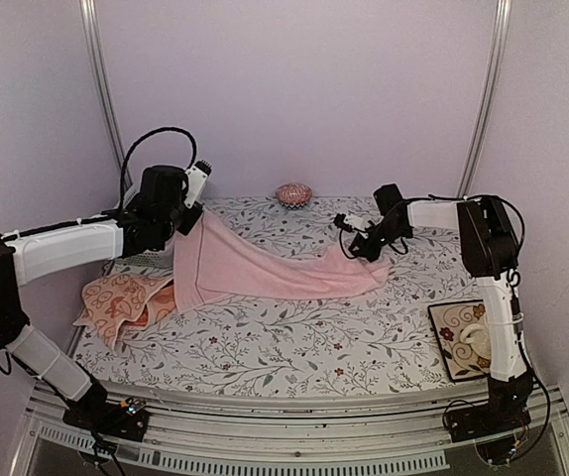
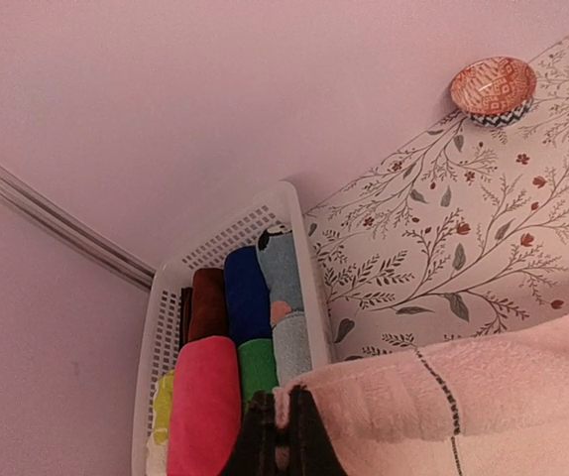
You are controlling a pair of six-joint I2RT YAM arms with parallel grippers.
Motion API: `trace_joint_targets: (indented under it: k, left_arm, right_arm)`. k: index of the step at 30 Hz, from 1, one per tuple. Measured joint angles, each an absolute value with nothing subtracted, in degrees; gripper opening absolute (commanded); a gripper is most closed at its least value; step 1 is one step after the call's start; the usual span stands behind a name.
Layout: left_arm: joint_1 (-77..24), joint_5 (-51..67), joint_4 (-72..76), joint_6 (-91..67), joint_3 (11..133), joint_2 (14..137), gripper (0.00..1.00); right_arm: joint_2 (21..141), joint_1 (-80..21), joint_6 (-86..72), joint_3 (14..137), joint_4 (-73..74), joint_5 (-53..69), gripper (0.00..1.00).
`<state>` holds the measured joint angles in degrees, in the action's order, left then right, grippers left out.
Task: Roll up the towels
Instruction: Flatten out the towel at the center of the board.
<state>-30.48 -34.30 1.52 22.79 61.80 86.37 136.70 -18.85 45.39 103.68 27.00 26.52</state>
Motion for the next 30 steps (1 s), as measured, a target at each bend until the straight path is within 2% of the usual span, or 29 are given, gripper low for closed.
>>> trace_joint_targets:
  k: [5,14,15,18,20,24,30]
  left_arm:
    - [-30.48,-34.22,1.48,22.39,61.91,86.37,0.00]
    - [-30.48,-34.04,1.43,22.26,63.57,86.02,0.00]
    - [-30.48,-33.91,1.39,22.26,63.57,85.93,0.00]
    - [-30.48,-32.86,1.43,22.31,62.96,84.82,0.00]
    - [-30.48,-31.73,1.48,22.48,61.47,82.89,0.00]
    - [-30.59,-30.26,1.87,22.70,60.12,80.40,0.00]
    - [-31.05,-29.93,2.33,23.75,60.12,80.38,0.00]
  right_arm:
    - [133.88,-18.48,43.24,100.68,26.37,25.34,0.01]
    - [117.99,-17.58,40.64,91.94,23.73,27.27,0.02]
    - [116.92,-17.58,40.34,91.59,23.40,27.66,0.04]
    - [115.48,-17.63,37.69,91.53,22.44,28.36,0.27]
    - [117.30,-17.67,34.74,93.69,23.59,28.58,0.35]
    - [128.60,-18.57,28.67,109.49,28.29,28.77,0.41]
    - [135.61,-20.75,22.87,114.91,32.77,28.16,0.47]
